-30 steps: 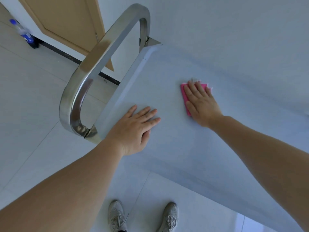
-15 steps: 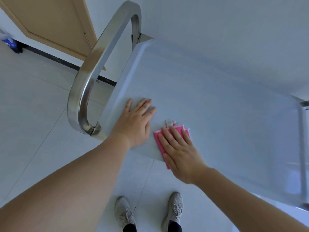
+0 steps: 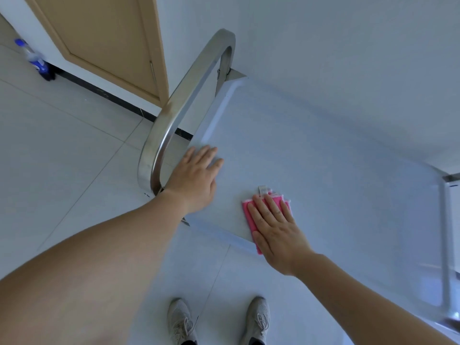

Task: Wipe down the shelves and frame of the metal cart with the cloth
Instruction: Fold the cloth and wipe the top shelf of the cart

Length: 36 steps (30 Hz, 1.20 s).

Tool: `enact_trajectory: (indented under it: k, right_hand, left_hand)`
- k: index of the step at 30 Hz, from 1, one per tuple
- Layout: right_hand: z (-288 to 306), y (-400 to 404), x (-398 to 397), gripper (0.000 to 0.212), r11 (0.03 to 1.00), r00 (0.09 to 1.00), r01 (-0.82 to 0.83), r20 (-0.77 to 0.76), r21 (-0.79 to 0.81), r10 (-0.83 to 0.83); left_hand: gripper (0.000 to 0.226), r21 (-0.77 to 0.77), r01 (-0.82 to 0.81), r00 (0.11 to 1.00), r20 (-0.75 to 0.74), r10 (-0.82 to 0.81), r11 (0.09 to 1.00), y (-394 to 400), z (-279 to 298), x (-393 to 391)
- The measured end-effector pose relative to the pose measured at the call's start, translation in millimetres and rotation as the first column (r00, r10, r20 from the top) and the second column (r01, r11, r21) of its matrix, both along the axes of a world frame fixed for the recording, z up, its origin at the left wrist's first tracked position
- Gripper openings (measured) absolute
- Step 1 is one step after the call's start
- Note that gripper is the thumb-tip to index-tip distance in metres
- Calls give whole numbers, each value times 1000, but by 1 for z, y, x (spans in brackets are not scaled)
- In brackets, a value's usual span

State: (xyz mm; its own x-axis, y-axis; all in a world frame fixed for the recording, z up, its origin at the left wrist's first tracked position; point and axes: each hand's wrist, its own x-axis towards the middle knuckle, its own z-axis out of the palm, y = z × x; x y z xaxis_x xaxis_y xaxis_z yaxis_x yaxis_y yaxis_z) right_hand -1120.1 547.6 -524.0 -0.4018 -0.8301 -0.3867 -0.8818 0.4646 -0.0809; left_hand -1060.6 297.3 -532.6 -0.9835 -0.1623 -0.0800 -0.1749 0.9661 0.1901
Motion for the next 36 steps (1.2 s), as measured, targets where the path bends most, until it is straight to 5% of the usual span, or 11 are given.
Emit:
enact_trajectory:
  k: [16,36]
  right_hand:
    - [-7,-38,-16,56,998,1000,-7,-13,-67,7]
    - [-12,-155,-244,54,977,975,139,-148,-162,-164]
  left_hand:
    - [59,6,-30,999,15,30,1000,-3,-9,-1]
    - [60,35,-63,998,16,62,997,-1,-5,2]
